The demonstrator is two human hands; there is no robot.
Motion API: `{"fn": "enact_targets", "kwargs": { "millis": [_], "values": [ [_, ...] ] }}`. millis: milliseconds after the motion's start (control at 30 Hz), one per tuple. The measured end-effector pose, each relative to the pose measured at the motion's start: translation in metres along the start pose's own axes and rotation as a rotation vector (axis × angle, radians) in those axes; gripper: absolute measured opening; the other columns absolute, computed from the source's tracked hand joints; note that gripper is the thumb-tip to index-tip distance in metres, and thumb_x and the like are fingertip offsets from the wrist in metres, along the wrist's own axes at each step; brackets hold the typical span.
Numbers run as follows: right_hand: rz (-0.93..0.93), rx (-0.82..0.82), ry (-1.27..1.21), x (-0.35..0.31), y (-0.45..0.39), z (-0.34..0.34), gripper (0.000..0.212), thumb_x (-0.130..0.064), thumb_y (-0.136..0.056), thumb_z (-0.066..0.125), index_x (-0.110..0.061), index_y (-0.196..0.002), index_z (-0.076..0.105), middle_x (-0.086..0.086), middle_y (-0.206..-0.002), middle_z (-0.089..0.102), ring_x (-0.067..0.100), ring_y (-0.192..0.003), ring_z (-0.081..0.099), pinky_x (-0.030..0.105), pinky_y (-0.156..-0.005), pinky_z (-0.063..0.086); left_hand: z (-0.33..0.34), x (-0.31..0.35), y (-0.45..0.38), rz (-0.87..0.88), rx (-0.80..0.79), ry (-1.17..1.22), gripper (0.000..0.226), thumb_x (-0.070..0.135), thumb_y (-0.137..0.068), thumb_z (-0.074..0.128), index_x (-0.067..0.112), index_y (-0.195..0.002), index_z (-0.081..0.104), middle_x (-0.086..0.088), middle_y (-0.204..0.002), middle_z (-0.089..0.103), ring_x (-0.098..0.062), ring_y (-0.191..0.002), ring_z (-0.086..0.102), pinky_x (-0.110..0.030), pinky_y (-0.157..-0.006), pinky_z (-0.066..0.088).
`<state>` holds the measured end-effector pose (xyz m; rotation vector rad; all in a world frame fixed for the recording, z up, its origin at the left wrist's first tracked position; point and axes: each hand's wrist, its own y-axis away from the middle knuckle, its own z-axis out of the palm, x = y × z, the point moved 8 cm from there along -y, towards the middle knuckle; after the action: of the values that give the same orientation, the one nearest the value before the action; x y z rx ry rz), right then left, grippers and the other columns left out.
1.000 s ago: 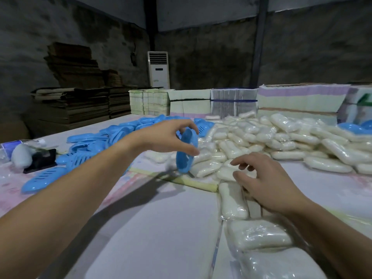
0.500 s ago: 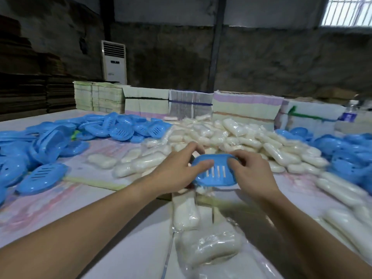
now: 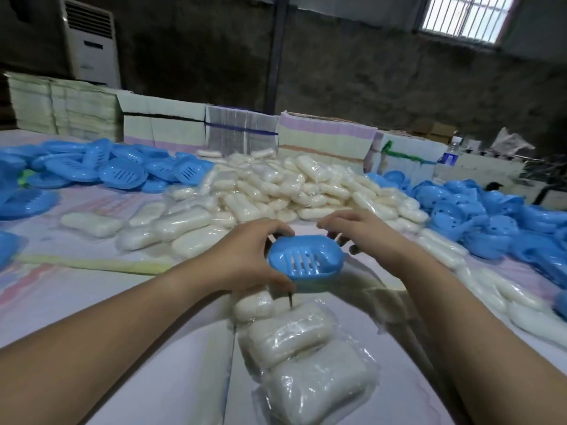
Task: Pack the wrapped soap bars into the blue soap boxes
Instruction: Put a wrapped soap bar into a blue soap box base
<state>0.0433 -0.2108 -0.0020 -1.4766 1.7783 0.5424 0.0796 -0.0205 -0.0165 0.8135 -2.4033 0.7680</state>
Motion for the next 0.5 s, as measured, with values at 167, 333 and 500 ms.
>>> {"fn": "enact_targets", "kwargs": {
  "millis": [167, 333, 500],
  "values": [
    [0.055, 0.262, 0.544, 0.024, -0.037, -0.027, 0.04, -0.024, -0.087, 0.06, -0.025, -0.127, 0.058, 0.003, -0.113, 0.065, 0.023, -0.1, 0.061, 0.03, -0.077, 0.05, 0.008, -0.001, -0.003, 0.003, -0.064, -0.082, 0.085, 0.043, -0.059, 0.092, 0.034, -0.135, 0.056, 0.026, -0.105, 0.051, 0.004, -0.094, 0.052, -0.012, -0.082, 0.042],
    [0.186, 0.072, 0.997, 0.044, -0.062, -0.015, 0.049, -0.026, -0.088, 0.056, -0.021, -0.135, 0.043, 0.01, -0.131, 0.053, 0.035, -0.132, 0.028, 0.049, -0.091, 0.037, 0.015, -0.004, -0.004, -0.023, -0.139, -0.103, 0.087, 0.049, -0.065, 0.086, 0.032, -0.143, 0.049, 0.011, -0.122, 0.055, -0.009, -0.113, 0.051, -0.034, -0.103, 0.046],
    [0.155, 0.0, 1.096, 0.039, -0.077, -0.012, 0.046, -0.032, -0.083, 0.06, -0.023, -0.127, 0.053, 0.005, -0.128, 0.054, 0.033, -0.125, 0.032, 0.047, -0.087, 0.035, 0.019, -0.005, -0.004, -0.032, -0.188, -0.105, 0.091, 0.051, -0.063, 0.077, 0.036, -0.147, 0.043, 0.01, -0.125, 0.053, -0.013, -0.121, 0.047, -0.037, -0.106, 0.044]
  ]
}}
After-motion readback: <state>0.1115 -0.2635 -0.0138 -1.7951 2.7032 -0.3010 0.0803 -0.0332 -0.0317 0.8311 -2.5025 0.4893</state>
